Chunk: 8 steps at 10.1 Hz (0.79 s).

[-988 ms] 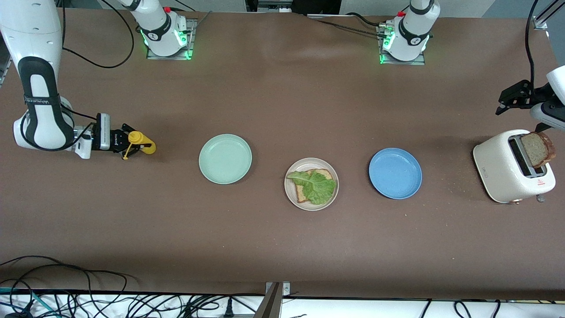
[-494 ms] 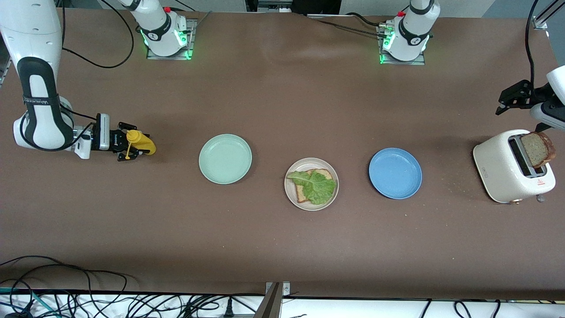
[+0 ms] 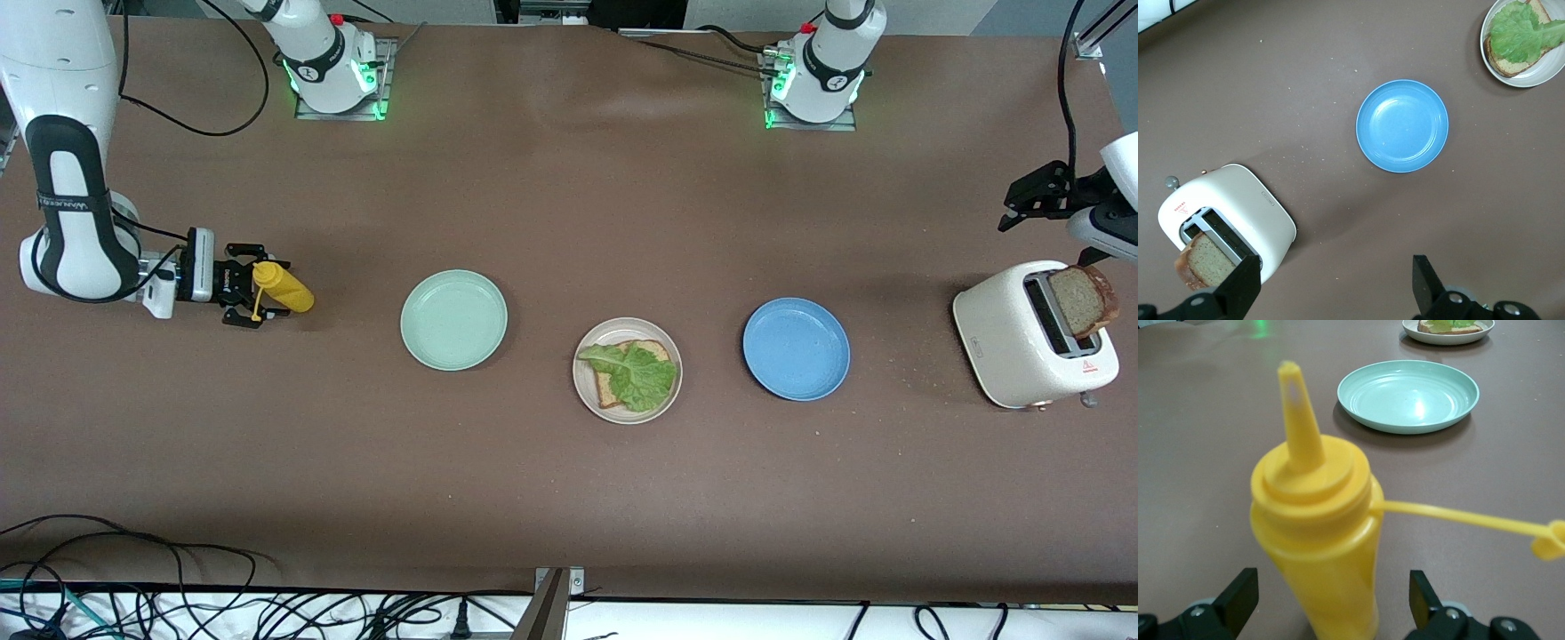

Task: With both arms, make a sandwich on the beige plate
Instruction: 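Set the bottle down upright and open the right gripper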

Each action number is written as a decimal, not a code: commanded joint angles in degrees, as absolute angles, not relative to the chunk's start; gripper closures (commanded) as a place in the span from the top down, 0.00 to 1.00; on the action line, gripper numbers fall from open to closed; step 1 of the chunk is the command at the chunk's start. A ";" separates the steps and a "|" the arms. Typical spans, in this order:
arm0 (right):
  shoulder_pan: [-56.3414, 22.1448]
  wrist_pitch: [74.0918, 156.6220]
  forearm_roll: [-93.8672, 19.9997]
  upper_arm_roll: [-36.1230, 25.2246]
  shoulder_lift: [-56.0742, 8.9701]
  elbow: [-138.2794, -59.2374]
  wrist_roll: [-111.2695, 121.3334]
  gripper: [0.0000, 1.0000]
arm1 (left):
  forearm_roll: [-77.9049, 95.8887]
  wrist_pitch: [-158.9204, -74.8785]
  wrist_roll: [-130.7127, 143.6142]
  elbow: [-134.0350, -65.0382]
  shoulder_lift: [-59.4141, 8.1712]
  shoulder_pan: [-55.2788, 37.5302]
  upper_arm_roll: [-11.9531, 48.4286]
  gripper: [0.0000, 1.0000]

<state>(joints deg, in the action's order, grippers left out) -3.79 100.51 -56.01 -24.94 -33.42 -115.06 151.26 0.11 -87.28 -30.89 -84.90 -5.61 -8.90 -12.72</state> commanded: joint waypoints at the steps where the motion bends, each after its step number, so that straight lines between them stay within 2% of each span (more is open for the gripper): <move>1: -0.36 99.58 -56.43 -24.52 -33.49 -114.61 151.79 1.00 | 1.14 -86.31 -32.17 -83.85 -5.80 -8.79 -12.92 1.00; 3: 1.05 99.58 -53.90 -26.01 -33.40 -113.21 150.74 1.00 | 1.14 -86.31 -32.17 -83.85 -5.80 -8.79 -12.92 1.00; 5: 1.14 97.75 -49.07 -29.34 -33.40 -108.31 145.67 1.00 | 1.14 -86.31 -32.17 -83.85 -5.80 -8.79 -12.92 1.00; 8: 1.14 90.56 -40.10 -31.90 -33.22 -93.83 128.04 1.00 | 1.06 -86.31 -32.17 -83.85 -5.80 -8.79 -12.92 1.00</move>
<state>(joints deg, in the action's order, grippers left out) 0.77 95.14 -43.91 -31.35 -33.12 -100.94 136.48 0.11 -87.28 -30.89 -84.90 -5.61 -8.90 -12.73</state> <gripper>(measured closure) 0.000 0.000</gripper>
